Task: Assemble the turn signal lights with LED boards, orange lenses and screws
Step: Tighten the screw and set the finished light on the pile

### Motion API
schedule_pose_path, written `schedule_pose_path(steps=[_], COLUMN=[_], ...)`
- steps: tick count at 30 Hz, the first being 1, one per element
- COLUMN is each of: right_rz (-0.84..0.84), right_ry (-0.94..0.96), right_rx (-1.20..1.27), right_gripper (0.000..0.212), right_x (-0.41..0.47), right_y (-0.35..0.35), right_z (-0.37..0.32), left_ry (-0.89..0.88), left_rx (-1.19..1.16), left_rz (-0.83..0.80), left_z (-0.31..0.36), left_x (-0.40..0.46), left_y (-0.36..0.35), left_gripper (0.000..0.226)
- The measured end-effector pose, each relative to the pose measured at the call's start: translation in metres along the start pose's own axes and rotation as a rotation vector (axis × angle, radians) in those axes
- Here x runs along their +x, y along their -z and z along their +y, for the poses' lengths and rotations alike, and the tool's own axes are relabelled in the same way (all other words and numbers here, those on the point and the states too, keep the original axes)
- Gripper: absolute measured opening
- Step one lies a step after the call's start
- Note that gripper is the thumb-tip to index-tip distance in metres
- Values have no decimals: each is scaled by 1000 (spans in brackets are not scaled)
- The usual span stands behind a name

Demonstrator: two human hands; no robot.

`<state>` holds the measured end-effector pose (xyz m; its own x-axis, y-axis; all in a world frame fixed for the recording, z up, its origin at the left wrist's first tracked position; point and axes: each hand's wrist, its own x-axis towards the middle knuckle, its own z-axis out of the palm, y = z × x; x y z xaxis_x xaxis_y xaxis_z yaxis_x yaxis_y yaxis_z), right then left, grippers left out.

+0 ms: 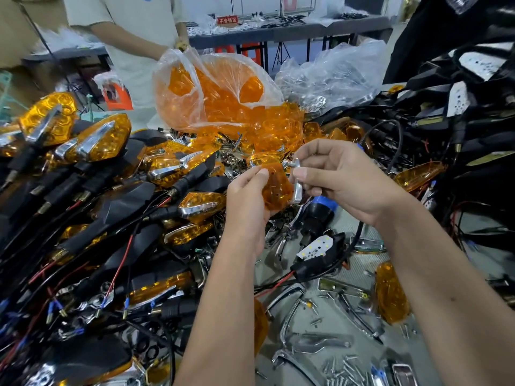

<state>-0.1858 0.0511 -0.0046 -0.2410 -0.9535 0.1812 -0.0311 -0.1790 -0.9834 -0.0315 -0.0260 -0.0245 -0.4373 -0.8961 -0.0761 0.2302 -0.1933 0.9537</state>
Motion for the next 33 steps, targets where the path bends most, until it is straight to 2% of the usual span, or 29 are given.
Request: schedule_pose_path(steps=[4, 8, 11, 16, 22, 26, 31, 33], right_rz=[32, 136, 181, 131, 172, 260, 300, 293], right_ry=[-1, 20, 36, 51, 15, -14, -2, -12], right_rx=[-133, -174, -191, -197, -238, -187, -146, -159], right_gripper=[9, 5, 3, 3, 3, 17, 21, 25], right_x=[2, 6, 7, 5, 5, 5, 5, 5], right_y=[-8, -9, -7, -4, -6, -11, -19, -20], right_z=[4, 9, 11, 8, 9, 9, 9, 9], left_ry=[-167, -261, -305, -341, -408, -395, -379, -369], left_rx=[236, 258, 286, 297, 400, 381, 331, 297], left_rz=[29, -15, -50, -89, -109, -105, -84, -88], left_z=[-2, -3, -3, -4, -4, -4, -4, -4], left_x=[-2, -3, -3, -2, -1, -1, -1, -1], left_y=[0, 2, 3, 3, 4, 2, 4, 4], left_gripper=[44, 32, 37, 38, 36, 49, 38, 42])
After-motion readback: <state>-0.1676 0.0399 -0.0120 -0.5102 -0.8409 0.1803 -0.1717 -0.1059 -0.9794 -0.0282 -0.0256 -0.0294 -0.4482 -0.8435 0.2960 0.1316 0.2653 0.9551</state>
